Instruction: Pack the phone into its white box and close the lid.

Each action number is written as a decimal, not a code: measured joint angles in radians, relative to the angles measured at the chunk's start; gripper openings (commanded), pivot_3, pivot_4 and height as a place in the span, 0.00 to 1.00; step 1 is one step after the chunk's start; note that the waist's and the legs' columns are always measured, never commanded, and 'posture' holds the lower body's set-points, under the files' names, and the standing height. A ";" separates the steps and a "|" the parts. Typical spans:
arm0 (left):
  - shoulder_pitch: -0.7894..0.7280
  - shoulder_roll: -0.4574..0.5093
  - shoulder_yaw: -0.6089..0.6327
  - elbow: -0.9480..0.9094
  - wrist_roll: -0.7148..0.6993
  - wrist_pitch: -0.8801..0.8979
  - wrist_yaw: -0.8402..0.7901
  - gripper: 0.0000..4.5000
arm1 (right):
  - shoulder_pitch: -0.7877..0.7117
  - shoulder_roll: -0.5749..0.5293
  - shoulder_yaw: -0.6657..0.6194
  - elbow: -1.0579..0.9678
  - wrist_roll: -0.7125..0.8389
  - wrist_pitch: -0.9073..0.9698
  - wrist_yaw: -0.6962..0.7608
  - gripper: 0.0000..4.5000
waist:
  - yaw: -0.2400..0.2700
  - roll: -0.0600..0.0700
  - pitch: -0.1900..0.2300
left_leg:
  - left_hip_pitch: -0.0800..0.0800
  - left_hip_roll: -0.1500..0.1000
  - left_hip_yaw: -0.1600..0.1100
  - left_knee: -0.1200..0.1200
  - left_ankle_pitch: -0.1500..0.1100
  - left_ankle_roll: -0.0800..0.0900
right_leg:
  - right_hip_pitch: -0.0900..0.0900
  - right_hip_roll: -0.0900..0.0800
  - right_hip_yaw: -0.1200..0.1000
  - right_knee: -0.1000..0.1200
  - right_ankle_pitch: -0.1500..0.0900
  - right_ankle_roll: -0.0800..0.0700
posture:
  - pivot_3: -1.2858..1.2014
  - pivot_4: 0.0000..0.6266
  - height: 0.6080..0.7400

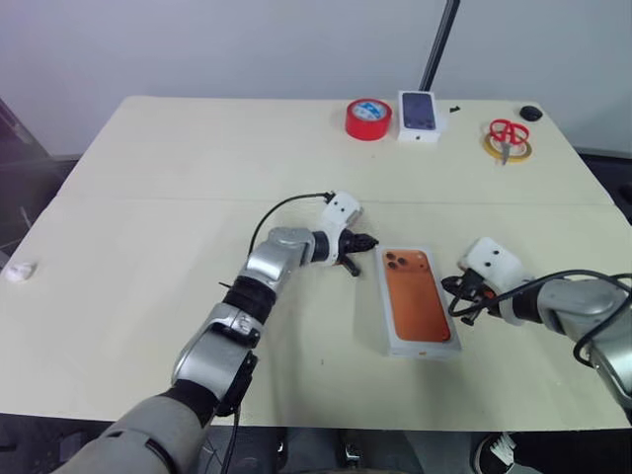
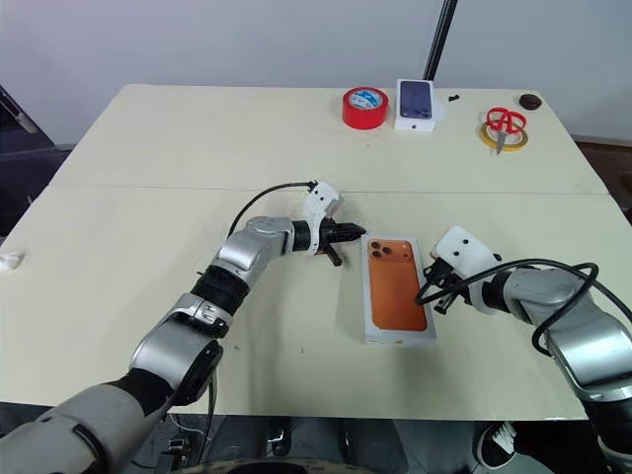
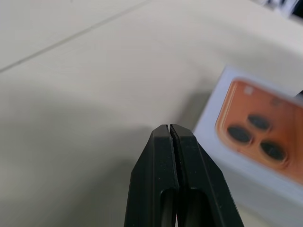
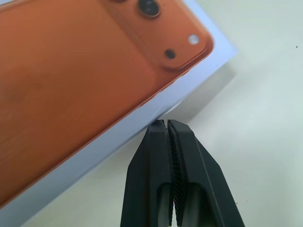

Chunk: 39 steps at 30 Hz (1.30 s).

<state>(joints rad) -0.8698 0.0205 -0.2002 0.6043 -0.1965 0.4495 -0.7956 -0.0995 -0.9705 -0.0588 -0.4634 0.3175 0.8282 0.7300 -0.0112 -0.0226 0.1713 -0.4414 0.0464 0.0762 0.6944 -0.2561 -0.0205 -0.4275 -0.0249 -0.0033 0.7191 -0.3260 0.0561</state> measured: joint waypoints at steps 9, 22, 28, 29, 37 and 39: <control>0.084 0.026 0.021 -0.171 -0.030 0.092 -0.001 0.01 | 0.000 0.006 0.000 -0.001 0.001 0.004 0.002 0.02 | 0.000 0.000 0.000 | 0.000 0.000 0.000 0.000 0.000 0.000 | 0.000 0.000 0.000 0.000 0.000 0.000 | 0.52 0.24 0.62; 0.226 0.188 -0.017 -0.442 -0.047 0.204 -0.058 0.01 | -0.003 0.006 0.001 0.000 -0.003 0.016 -0.003 0.02 | 0.001 0.000 0.000 | 0.000 0.000 0.000 0.001 0.000 0.000 | 0.000 0.000 0.000 0.001 0.000 0.000 | 0.52 0.24 0.62; 0.238 0.171 -0.025 -0.542 -0.093 0.240 -0.078 0.01 | -0.006 0.000 0.003 -0.002 -0.005 0.016 0.005 0.02 | 0.001 0.000 0.000 | 0.000 0.000 0.000 0.002 -0.002 0.003 | 0.000 0.000 0.000 0.001 0.000 0.000 | 0.52 0.24 0.62; 0.234 0.164 -0.022 -0.547 -0.100 0.243 -0.074 0.01 | -0.005 -0.003 0.003 -0.003 -0.007 0.015 0.008 0.02 | 0.001 0.000 0.000 | 0.000 0.000 0.000 0.002 -0.002 0.003 | 0.000 0.000 0.000 0.001 0.000 0.000 | 0.52 0.24 0.62; 0.180 0.113 -0.093 -0.527 -0.069 0.222 -0.033 0.01 | 0.076 -0.075 -0.161 -0.042 0.042 -0.006 0.115 0.02 | 0.000 0.000 0.000 | 0.000 0.000 0.000 0.002 -0.003 0.006 | 0.001 0.000 0.000 0.001 0.000 0.000 | 0.52 0.24 0.62; 0.181 0.102 -0.118 -0.502 -0.051 0.211 -0.027 0.01 | 0.110 -0.075 -0.199 -0.064 0.072 -0.001 0.148 0.02 | 0.001 0.000 0.000 | 0.000 0.000 0.000 0.002 -0.003 0.006 | 0.001 0.000 0.000 0.001 0.000 0.000 | 0.52 0.24 0.62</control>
<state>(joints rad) -0.6889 0.1229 -0.3186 0.1022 -0.2474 0.6603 -0.8223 0.0100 -1.0455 -0.2581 -0.5278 0.3896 0.8269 0.8777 -0.0104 -0.0223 0.1711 -0.4414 0.0467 0.0760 0.6964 -0.2594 -0.0148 -0.4268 -0.0246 -0.0033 0.7200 -0.3261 0.0563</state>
